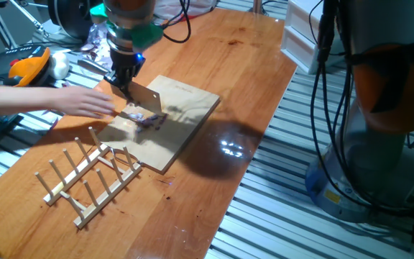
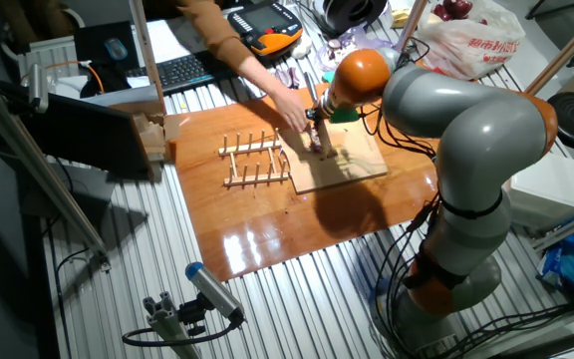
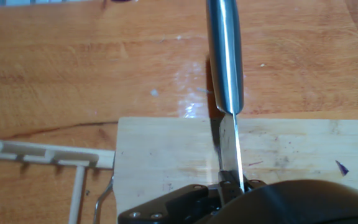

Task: Chop the onions

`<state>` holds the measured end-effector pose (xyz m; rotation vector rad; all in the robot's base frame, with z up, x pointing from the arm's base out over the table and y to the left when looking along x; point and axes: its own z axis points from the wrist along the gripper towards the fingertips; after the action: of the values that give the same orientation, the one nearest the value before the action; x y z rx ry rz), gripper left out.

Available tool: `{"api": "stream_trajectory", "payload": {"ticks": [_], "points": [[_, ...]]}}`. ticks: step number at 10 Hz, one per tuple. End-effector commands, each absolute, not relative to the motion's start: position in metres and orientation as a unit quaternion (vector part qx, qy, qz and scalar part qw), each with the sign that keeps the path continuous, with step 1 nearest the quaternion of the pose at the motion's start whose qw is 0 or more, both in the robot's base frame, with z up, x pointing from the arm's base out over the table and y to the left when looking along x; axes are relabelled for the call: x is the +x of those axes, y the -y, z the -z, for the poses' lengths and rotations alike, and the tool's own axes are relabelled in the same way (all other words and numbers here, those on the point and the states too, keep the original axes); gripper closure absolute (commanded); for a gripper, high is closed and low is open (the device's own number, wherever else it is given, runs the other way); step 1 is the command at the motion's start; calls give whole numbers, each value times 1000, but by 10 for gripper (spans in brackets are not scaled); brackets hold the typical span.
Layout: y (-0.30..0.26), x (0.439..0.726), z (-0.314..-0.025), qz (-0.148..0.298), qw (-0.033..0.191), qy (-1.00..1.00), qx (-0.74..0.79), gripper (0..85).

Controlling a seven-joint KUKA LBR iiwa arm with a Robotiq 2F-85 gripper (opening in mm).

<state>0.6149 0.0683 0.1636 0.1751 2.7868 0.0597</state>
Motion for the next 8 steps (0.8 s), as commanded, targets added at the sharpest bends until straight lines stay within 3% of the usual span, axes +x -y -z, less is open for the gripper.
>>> {"api": "stream_trajectory", "payload": {"ticks": [1, 4, 6, 8], "points": [[-69, 615, -164, -30, 164, -984, 64, 850], [-67, 616, -163, -33, 136, -988, 64, 850], [-66, 615, -168, -8, 120, -989, -89, 850], [-66, 615, -168, -25, 92, -971, -218, 850]]}}
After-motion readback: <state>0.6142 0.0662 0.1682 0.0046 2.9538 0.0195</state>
